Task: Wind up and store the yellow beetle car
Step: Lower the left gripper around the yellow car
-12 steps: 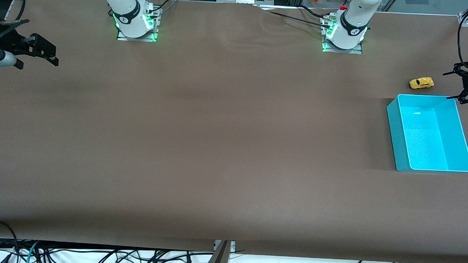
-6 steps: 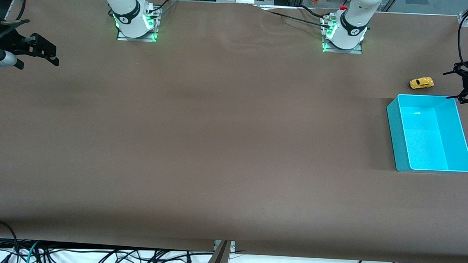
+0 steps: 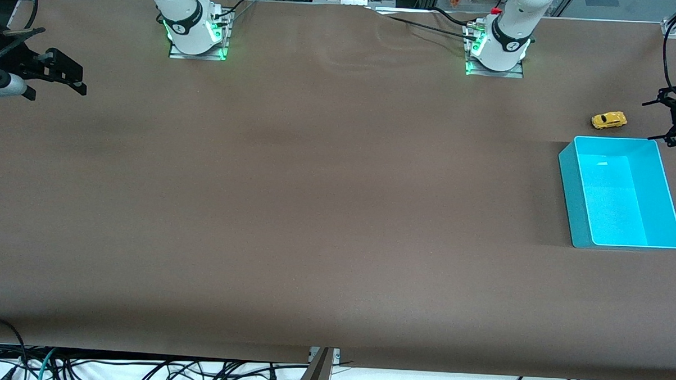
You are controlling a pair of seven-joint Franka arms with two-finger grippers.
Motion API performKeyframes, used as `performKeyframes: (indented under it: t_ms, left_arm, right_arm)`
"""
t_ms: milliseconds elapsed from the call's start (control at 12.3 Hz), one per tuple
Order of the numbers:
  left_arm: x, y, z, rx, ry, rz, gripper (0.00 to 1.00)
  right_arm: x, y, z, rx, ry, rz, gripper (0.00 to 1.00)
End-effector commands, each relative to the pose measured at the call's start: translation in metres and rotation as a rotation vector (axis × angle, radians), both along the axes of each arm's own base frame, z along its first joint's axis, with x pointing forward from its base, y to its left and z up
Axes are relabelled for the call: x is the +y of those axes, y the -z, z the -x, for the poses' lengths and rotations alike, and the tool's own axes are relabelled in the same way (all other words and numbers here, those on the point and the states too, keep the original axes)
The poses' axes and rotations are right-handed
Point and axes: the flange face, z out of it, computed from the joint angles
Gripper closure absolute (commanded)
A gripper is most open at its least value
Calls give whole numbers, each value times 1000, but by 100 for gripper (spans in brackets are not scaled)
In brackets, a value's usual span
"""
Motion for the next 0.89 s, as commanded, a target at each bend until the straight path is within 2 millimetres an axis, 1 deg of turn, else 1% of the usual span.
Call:
performKeyframes:
  t_ms: [0,81,162,243,405,568,811]
  left_arm:
    - [10,18,35,-3,-15,7,0]
    - [7,26,41,-23,-19,-18,0]
    - [9,35,47,-48,-23,-35,0]
    - [11,46,59,-58,-49,-38,0]
    - [7,67,71,-78,-67,-52,0]
    - [8,75,80,-96,-70,-64,0]
    - [10,82,81,-143,-31,-93,0]
  right_arm:
    - [0,-8,-4,-11,-43,-15,0]
    - [1,-11,-4,-14,-47,-15,0]
    - [1,-11,-4,-12,-47,-15,0]
    - [1,-10,-4,-9,-48,-17,0]
    - [0,-15,-3,-17,-48,-16,0]
    - [1,-13,-4,-15,-50,-17,0]
    - [1,-12,-4,-12,-50,-17,0]
